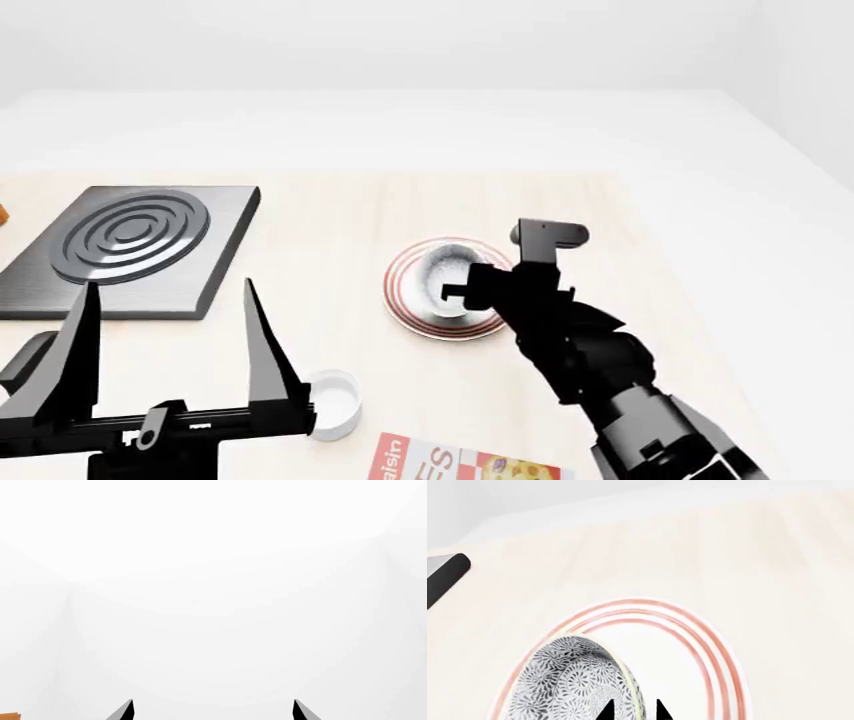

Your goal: Pick the akita bowl between the plate and the ramekin and place it on the plate.

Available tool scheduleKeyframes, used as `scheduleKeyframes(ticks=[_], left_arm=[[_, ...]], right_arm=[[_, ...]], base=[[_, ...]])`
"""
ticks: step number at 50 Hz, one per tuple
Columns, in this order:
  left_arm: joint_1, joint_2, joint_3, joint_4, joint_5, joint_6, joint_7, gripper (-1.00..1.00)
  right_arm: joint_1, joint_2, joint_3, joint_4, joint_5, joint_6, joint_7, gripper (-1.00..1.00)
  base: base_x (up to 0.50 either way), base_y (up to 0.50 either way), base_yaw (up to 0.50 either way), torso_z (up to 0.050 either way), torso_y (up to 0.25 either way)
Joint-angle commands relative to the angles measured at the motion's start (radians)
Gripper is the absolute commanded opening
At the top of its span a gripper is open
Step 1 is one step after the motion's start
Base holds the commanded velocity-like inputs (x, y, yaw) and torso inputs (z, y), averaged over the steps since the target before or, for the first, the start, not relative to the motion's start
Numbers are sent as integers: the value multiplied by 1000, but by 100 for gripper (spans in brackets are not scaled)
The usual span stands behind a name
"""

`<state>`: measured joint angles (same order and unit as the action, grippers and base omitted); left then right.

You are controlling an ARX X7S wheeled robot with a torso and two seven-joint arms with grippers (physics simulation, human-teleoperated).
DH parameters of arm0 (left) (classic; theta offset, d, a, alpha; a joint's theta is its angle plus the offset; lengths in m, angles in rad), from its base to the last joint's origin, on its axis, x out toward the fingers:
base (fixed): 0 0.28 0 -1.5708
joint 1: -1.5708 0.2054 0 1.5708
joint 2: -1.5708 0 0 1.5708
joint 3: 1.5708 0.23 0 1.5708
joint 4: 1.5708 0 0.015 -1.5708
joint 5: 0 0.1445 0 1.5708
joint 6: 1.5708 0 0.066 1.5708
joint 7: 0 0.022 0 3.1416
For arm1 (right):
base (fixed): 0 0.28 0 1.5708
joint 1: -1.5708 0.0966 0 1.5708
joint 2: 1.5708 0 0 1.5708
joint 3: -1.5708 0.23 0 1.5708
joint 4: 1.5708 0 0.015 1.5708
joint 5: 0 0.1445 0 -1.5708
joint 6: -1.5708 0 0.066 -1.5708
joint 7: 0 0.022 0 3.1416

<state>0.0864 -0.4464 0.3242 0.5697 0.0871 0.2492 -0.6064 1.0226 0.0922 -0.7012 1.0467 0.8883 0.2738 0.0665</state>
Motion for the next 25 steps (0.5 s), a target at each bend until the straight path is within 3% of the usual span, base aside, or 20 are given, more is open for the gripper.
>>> scheduleKeyframes(ticks=[1,20,25], left_arm=[[2,19,-25,-2,6,11,28,100],[3,17,-22,17,8,-7,26,100],[1,16,-24,21,5,-13,25,100]], right_arm=[[6,-4,28,-53,-31,18,-10,100],[-8,23,31,-118,-13,37,6,100],[-39,75,35,-261,12,88,59,100]], base=[[0,0,0,0,0],[0,0,0,0,0],[0,0,0,0,0]])
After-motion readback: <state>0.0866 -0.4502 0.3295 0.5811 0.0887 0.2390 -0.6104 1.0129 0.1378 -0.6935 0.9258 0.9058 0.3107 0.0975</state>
